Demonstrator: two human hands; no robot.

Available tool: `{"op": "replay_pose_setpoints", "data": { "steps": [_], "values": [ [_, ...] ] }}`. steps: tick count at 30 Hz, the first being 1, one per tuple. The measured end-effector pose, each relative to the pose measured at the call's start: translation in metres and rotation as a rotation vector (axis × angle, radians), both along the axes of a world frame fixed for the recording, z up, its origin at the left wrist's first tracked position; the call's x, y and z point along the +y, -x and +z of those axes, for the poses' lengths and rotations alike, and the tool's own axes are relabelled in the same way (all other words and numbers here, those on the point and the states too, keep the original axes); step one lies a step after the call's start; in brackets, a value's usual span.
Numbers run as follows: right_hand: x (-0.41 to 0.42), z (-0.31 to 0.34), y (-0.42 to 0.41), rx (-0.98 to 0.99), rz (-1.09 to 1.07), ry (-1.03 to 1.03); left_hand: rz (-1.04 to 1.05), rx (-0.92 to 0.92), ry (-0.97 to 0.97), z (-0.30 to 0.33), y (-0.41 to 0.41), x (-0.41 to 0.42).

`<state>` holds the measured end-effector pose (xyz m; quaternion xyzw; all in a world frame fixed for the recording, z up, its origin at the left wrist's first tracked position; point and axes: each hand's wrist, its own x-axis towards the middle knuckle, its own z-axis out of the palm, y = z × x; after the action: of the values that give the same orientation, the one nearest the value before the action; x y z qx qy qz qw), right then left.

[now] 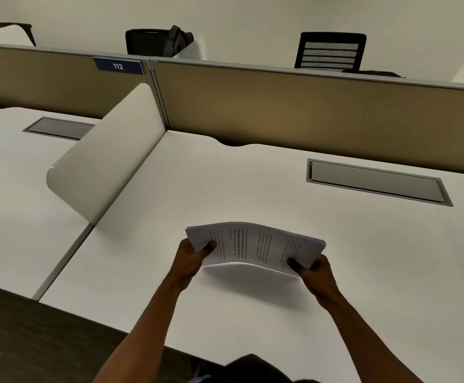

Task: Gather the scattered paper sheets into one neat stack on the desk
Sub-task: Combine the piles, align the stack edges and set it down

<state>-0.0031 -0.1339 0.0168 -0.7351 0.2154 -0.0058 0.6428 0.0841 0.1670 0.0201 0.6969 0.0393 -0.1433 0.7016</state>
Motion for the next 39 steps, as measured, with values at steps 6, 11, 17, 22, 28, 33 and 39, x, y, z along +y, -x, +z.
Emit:
{"op": "replay_pose_setpoints", "data": {
  "steps": [6,11,17,22,28,33,39],
  "values": [
    [-0.003,-0.011,0.001,0.022,0.021,0.052,-0.001,0.032,-0.032,-0.003,0.003,-0.009],
    [-0.006,-0.015,-0.001,0.025,0.026,0.079,-0.017,0.061,-0.051,-0.002,0.004,-0.010],
    [-0.016,-0.002,-0.013,0.015,0.104,0.267,-0.039,0.075,-0.099,0.001,0.001,-0.008],
    [-0.034,0.033,-0.039,0.027,0.366,0.431,-0.047,0.134,-0.055,0.000,0.006,-0.007],
    [-0.046,0.080,-0.057,0.084,0.470,0.063,-0.010,0.175,-0.057,0.001,0.016,-0.003],
    [-0.050,0.113,-0.066,0.090,0.538,0.016,0.228,-0.172,-0.542,0.039,0.005,-0.005],
    [-0.052,0.139,-0.081,0.155,0.678,0.099,-0.252,-0.529,-0.695,0.111,-0.020,-0.036]
  ]
}}
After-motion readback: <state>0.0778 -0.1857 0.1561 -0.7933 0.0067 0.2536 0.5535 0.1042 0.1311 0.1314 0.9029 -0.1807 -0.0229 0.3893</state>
